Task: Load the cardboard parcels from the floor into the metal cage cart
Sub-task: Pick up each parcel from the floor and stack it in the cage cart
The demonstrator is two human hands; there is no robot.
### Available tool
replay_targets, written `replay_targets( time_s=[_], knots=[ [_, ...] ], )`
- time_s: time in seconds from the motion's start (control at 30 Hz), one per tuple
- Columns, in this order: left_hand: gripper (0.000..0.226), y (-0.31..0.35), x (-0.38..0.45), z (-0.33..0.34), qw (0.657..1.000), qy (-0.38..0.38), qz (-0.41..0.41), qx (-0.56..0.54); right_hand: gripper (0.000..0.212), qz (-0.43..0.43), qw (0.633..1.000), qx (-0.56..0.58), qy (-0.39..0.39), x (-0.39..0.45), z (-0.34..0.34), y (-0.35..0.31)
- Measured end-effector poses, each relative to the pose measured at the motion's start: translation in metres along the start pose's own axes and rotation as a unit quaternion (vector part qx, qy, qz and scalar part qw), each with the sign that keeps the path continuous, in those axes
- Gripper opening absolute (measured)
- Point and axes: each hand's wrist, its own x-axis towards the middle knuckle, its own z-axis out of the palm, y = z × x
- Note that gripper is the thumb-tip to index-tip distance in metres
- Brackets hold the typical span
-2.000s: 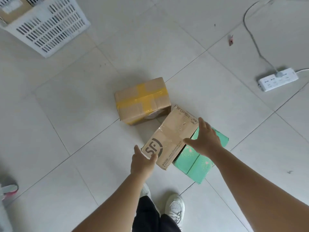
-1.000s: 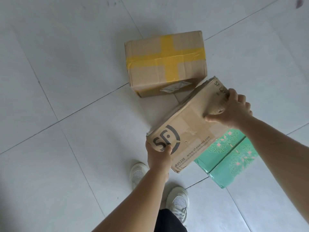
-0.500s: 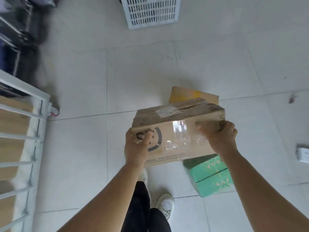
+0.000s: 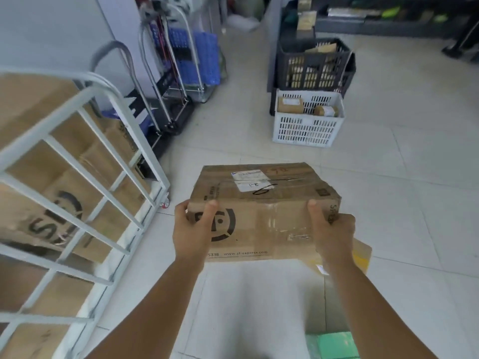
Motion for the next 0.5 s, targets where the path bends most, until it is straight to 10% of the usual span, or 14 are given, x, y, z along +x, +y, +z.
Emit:
replay_targets(
  time_s=[0.5],
  knots=[
    [0.038,0.106,-0.083,-0.316,0.968,0.156,0.144,-0.137,0.076,-0.197,0.964,0.087,-0.157,-0.269,0.087,-0.164]
  ],
)
